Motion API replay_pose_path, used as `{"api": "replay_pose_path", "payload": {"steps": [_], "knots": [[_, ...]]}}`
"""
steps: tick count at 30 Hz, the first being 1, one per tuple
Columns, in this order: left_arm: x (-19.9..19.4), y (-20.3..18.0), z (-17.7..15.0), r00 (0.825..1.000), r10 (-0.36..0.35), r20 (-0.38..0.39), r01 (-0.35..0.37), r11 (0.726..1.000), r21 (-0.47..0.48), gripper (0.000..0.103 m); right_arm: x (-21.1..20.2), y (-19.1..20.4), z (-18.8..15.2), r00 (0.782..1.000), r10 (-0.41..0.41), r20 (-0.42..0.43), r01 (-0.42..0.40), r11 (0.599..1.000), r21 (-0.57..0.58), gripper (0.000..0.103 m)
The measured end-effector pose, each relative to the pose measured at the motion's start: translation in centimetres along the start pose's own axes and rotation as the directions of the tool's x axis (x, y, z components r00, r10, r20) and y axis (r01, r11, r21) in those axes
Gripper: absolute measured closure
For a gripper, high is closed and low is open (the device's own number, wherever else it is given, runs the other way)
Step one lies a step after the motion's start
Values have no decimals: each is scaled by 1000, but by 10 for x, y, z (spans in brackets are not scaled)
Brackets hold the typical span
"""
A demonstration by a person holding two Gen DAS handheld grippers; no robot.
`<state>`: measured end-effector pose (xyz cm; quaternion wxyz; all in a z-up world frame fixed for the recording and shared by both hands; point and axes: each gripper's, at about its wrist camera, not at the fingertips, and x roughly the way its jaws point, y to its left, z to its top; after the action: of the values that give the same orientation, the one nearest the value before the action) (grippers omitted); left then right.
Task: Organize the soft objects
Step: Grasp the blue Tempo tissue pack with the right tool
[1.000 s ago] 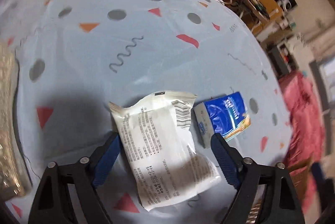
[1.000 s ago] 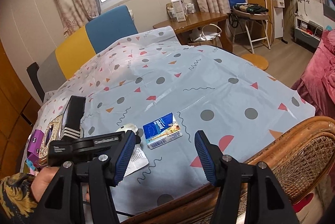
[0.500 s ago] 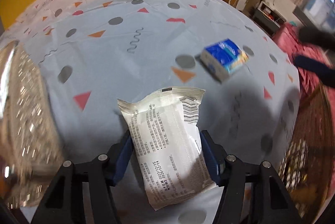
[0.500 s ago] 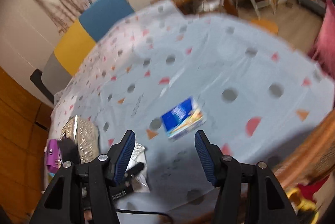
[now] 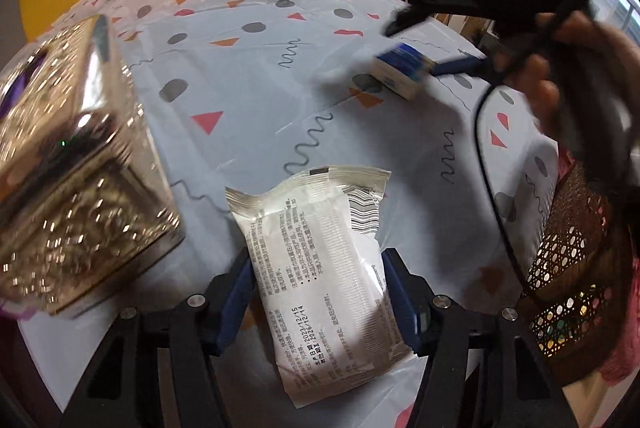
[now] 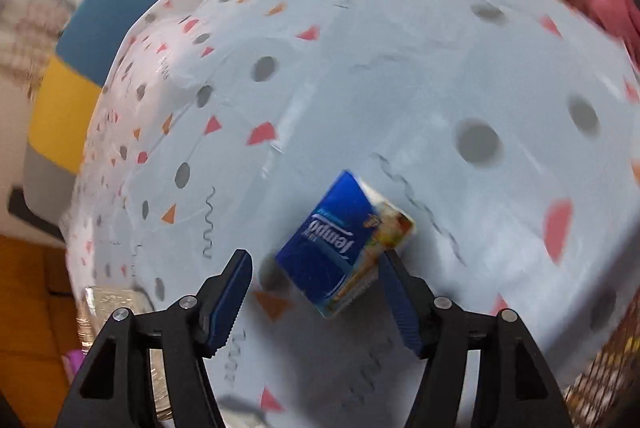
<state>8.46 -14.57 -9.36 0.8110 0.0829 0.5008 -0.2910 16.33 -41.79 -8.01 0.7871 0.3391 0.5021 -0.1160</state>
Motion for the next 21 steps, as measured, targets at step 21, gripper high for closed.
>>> {"api": "replay_pose_path", "payload": {"steps": [21], "knots": [[-1, 5, -11, 999, -9, 44, 12, 998, -65, 39, 7, 25, 28, 998, 52, 28, -51, 998, -28, 36]]}}
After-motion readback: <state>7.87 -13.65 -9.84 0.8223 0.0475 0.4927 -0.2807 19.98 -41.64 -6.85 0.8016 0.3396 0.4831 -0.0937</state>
